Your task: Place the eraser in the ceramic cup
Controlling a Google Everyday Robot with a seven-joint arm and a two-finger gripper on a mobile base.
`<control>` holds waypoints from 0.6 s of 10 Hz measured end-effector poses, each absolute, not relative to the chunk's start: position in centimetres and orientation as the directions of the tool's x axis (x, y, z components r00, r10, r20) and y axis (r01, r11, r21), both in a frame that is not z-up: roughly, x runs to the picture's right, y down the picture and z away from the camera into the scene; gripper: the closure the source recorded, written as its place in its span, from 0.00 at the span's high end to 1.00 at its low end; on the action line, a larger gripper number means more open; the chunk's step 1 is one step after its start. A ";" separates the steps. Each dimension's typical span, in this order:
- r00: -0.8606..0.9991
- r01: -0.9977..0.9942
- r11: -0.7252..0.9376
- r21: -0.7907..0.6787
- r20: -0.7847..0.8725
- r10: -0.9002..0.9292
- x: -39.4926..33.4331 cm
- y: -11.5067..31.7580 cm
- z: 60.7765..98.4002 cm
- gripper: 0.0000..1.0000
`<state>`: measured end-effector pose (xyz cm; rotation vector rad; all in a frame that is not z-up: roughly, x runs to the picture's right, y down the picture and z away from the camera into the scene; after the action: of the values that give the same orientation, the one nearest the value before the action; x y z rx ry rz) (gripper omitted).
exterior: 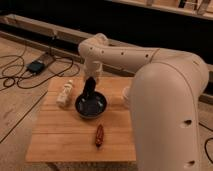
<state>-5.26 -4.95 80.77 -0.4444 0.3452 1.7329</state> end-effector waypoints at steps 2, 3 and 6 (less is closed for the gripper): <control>-0.248 -0.967 -0.248 0.053 -0.413 0.876 -0.8 -7.5 81.6 0.00; -0.273 -0.961 -0.263 0.080 -0.387 0.881 1.1 -8.5 81.9 0.00; -0.337 -0.941 -0.302 0.155 -0.319 0.886 5.8 -10.8 82.6 0.00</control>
<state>5.82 -10.76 82.58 -0.2038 0.3710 1.8836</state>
